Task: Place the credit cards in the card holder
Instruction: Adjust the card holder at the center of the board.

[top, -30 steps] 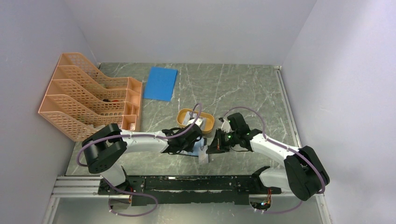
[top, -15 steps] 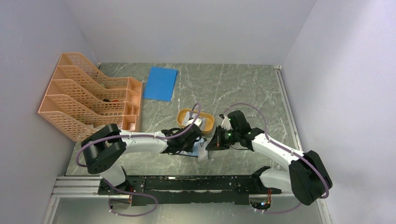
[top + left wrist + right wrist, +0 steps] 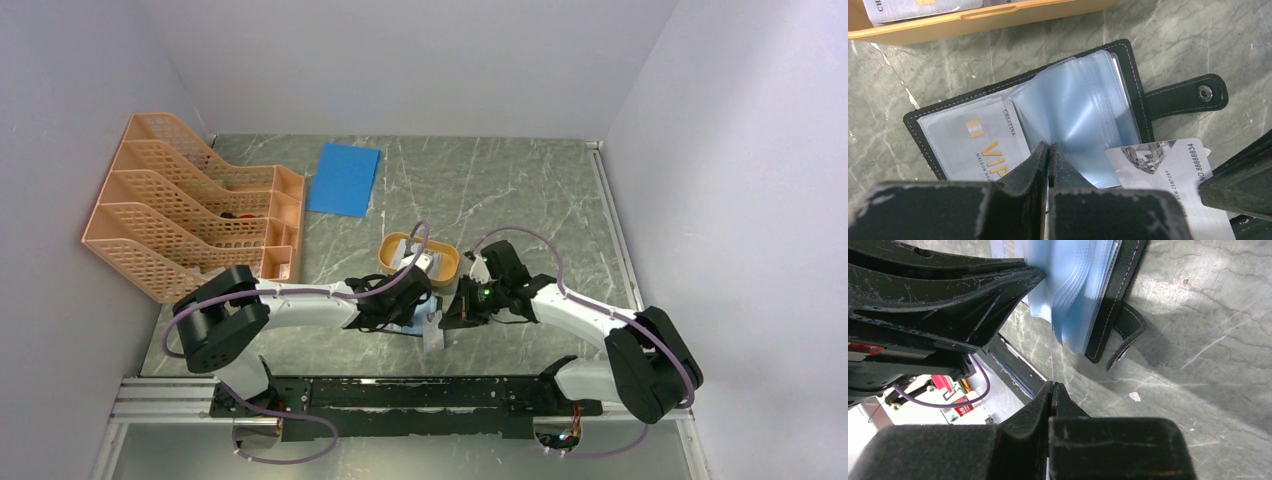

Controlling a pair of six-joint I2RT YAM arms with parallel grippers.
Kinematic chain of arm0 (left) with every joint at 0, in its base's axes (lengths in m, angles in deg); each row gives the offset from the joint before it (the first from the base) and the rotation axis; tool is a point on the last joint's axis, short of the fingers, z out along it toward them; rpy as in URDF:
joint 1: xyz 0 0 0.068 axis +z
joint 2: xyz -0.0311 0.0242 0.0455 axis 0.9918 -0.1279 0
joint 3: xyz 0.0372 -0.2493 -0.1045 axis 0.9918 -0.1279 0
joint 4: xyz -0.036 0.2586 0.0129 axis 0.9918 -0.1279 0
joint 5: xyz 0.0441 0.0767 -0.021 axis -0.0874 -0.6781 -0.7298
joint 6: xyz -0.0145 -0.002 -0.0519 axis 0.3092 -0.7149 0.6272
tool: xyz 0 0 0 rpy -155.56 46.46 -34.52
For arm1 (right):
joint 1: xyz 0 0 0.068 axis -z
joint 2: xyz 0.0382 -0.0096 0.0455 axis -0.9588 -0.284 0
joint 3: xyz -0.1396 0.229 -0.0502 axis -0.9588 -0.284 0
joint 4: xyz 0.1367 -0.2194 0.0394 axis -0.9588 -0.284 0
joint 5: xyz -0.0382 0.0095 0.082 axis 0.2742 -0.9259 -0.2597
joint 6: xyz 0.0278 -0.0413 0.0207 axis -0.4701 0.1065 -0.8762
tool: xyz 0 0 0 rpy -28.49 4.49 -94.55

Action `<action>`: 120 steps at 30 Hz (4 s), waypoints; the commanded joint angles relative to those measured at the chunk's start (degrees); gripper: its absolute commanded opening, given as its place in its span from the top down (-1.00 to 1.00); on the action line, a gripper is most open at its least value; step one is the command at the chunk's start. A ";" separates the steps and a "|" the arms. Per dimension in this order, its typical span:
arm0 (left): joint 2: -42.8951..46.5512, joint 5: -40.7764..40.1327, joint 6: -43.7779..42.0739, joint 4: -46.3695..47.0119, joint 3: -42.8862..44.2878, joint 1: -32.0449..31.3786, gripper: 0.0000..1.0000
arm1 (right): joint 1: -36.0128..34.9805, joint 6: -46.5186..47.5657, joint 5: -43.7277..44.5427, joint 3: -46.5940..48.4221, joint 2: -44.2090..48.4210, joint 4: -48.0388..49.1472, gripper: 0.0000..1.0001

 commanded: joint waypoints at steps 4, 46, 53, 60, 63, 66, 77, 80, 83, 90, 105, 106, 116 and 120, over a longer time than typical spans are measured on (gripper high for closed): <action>1.09 0.21 0.64 -2.19 -1.26 -0.74 0.90 | -0.35 -0.19 -0.23 -1.18 -1.03 1.10 1.00; 0.18 -2.17 -0.60 -6.27 5.53 -0.73 -0.35 | -2.11 0.78 0.90 -0.02 -6.92 4.75 1.00; -4.84 -4.07 -1.56 -7.67 7.62 -0.70 -0.07 | -2.16 1.48 0.92 0.53 -6.14 3.61 1.00; -5.65 -6.56 -1.08 -8.94 7.50 -0.61 0.80 | -2.23 2.46 1.42 1.45 -2.72 -0.11 1.00; -4.72 -7.29 -0.78 -9.06 6.90 -0.65 0.90 | -2.15 3.08 2.39 2.23 -0.63 -2.47 1.00; -3.91 -7.71 -0.38 -8.63 6.03 -0.61 0.90 | -1.91 3.74 3.61 3.17 0.77 -4.52 1.00; -1.86 -7.56 1.20 -7.07 3.29 -0.62 0.90 | -0.83 3.54 4.24 6.79 -2.64 -2.00 1.00; -1.70 -7.16 1.51 -6.79 2.78 -0.66 0.90 | -0.80 3.21 2.79 6.93 -4.81 -0.18 1.00; -1.24 -6.96 1.78 -6.52 2.38 -0.64 0.90 | -0.78 2.85 1.82 6.93 -6.37 1.20 1.00; -0.76 -6.61 2.09 -6.53 2.26 -0.61 0.90 | -0.82 2.40 0.99 6.30 -9.13 2.95 1.00; -0.05 -6.24 2.31 -6.83 2.36 -0.54 0.90 | -0.59 3.68 9.03 8.39 -3.57 -3.32 1.00; 0.02 -6.26 2.31 -6.72 2.23 -0.60 0.90 | -0.59 3.75 8.57 8.76 -3.54 -3.61 1.00; 0.37 -6.52 2.64 -6.76 2.04 -0.54 0.90 | -0.45 0.51 0.55 9.22 -8.21 2.79 1.00; 0.62 -6.47 2.84 -6.67 1.66 -0.53 0.90 | 0.09 -0.66 -0.81 8.50 -10.16 4.38 1.00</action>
